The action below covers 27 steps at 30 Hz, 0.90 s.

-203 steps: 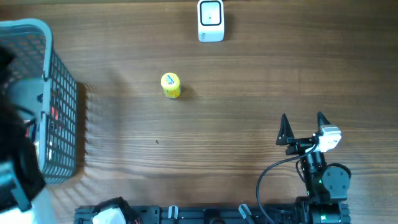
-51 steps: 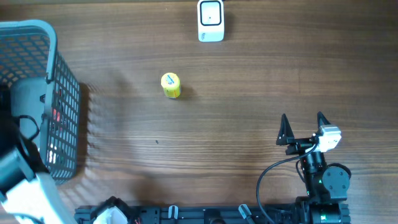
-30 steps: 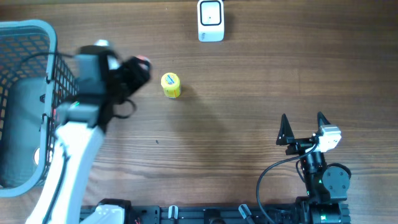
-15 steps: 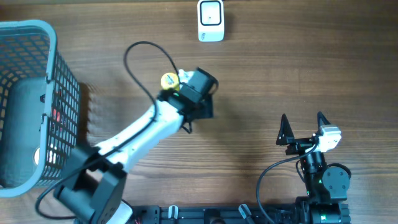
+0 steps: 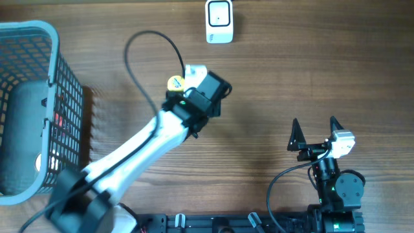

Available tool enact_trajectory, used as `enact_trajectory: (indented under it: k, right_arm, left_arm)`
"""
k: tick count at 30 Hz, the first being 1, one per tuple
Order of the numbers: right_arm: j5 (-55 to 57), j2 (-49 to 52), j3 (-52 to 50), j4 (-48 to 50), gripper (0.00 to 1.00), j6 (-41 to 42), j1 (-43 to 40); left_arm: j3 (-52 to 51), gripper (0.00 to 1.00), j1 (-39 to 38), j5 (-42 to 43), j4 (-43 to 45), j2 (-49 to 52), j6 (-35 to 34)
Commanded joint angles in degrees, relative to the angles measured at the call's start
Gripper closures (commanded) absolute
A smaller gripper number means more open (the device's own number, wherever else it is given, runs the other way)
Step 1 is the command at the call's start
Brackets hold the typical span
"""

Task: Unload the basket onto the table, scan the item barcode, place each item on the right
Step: 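Carry the Kleenex pack out and place it beside the Mentos bottle, then reach into the basket and grasp the tin can with the left gripper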

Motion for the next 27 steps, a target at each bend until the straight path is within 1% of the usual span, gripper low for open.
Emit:
enact_trajectory:
  k: [1,5,6,8,11,13,15,18,21,24,27]
  right_arm:
    - [0.6,-0.2,0.0,0.1,0.00,0.9,0.2]
    - [0.6,-0.2,0.0,0.2,0.00,0.9,0.2]
    - [0.6,-0.2,0.0,0.1,0.00,0.9,0.2]
    - [0.6,-0.2,0.0,0.1,0.00,0.9,0.2]
    - [0.6,-0.2,0.0,0.1,0.00,0.9,0.2]
    - [0.6,-0.2,0.0,0.1,0.00,0.9,0.2]
    - [0.6,-0.2,0.0,0.2,0.00,0.9,0.2]
    - [0.6,-0.2,0.0,0.1,0.00,0.9,0.2]
    - [0.6,-0.2,0.0,0.2,0.00,0.9,0.2]
    - [0.6,-0.2,0.0,0.1,0.00,0.9,0.2]
    - [0.6,-0.2,0.0,0.2,0.00,0.9,0.2]
  left_arm:
    - [8.1,0.00,0.2,-2.5,0.4,-12.6,5.6]
    - [14.6,0.00,0.4,-2.5,0.4,-22.3,9.6]
    - [15.9,0.00,1.0,-3.5,0.4,-24.6,10.6]
    - [17.2,0.00,3.0,-8.0,0.4,-28.3,11.0]
    - [17.4,0.00,8.4,-15.3,0.0,-32.8,11.0]
    - [17.4,0.00,14.6,-19.2,-1.6,-35.2,10.4]
    - [17.3,0.00,23.2,-21.2,-4.3,-36.4,5.1]
    - [17.3,0.00,34.0,-19.9,-8.3,-35.7,-3.4]
    - [17.3,0.00,45.4,-14.2,-11.6,-31.7,-8.0]
    - [17.3,0.00,54.8,-10.5,-15.2,-26.4,-14.6]
    - [17.3,0.00,64.2,-4.5,-20.1,-19.8,-21.5]
